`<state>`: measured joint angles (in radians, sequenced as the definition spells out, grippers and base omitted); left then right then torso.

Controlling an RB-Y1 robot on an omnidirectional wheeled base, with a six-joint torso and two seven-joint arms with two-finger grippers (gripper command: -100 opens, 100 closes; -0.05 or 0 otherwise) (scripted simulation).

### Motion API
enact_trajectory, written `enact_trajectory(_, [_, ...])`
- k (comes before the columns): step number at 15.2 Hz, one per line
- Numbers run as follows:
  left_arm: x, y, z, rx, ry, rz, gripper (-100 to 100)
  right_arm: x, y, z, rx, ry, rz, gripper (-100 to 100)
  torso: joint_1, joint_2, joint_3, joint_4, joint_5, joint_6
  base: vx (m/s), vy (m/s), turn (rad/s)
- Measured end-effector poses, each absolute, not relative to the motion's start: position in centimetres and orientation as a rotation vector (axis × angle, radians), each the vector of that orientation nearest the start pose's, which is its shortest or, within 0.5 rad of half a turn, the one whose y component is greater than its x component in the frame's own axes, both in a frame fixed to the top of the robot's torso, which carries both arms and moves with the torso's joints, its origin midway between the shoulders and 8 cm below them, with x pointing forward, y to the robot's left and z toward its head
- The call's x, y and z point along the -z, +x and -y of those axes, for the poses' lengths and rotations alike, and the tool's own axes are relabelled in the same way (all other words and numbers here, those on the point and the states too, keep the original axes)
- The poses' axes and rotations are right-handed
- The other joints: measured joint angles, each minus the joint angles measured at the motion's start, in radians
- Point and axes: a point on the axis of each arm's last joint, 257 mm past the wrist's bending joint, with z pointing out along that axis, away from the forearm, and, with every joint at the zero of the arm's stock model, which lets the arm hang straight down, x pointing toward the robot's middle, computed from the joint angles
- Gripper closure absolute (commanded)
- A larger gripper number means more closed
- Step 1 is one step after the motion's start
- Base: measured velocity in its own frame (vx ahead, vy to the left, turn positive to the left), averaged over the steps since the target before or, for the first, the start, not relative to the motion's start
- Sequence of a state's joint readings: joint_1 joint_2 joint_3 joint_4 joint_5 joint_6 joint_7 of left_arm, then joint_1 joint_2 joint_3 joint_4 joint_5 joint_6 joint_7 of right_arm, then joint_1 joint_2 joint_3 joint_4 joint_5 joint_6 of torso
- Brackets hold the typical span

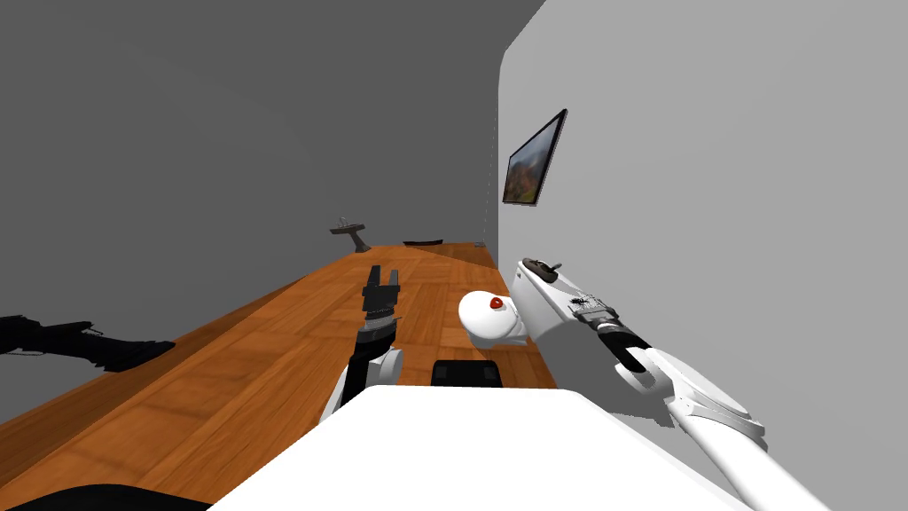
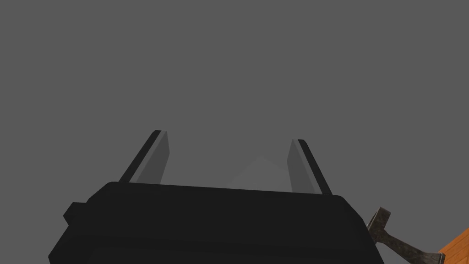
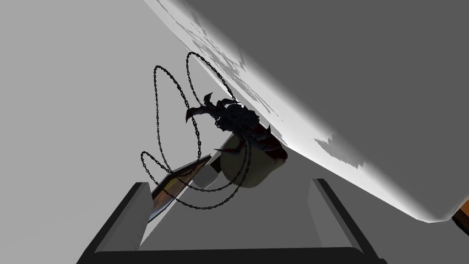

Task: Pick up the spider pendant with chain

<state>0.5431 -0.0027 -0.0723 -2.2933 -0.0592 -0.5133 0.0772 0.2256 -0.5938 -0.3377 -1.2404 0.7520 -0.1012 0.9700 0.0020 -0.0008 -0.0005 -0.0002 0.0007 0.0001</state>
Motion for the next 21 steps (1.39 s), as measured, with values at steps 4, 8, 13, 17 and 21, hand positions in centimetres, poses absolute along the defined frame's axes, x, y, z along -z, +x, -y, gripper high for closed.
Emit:
enact_trajectory(4, [-1.8, 34.0, -25.3, 1.393, -0.673, -0.635, 0, 30.5, 38.9, 64.5, 0.856, -0.321, -1.896, -100, -0.001, 0.000, 0.000, 0.000, 0.000, 0.000, 0.010, 0.019, 0.003])
enact_trajectory(8, [-1.8, 34.0, -25.3, 1.393, -0.673, -0.635, 0, 30.6, 39.2, 65.4, 0.855, -0.318, -1.896, -100, -0.001, 0.000, 0.000, 0.000, 0.000, 0.000, 0.008, 0.020, 0.003])
enact_trajectory(13, [-1.8, 34.0, -25.3, 1.393, -0.673, -0.635, 0, 30.7, 39.5, 66.3, 0.853, -0.314, -1.893, 100, -0.002, 0.000, 0.000, 0.000, -0.001, 0.000, 0.007, 0.013, 0.003])
enact_trajectory(17, [-1.8, 34.0, -25.3, 1.393, -0.673, -0.635, 0, 30.6, 39.5, 66.3, 0.851, -0.310, -1.892, 100, -0.003, -0.001, -0.001, -0.001, -0.001, -0.001, 0.000, 0.000, -0.003])
enact_trajectory(21, [-1.8, 34.0, -25.3, 1.393, -0.672, -0.635, 0, 30.7, 39.3, 65.6, 0.852, -0.319, -1.894, 100, -0.004, -0.001, -0.001, -0.001, -0.001, -0.001, -0.010, -0.020, 0.000])
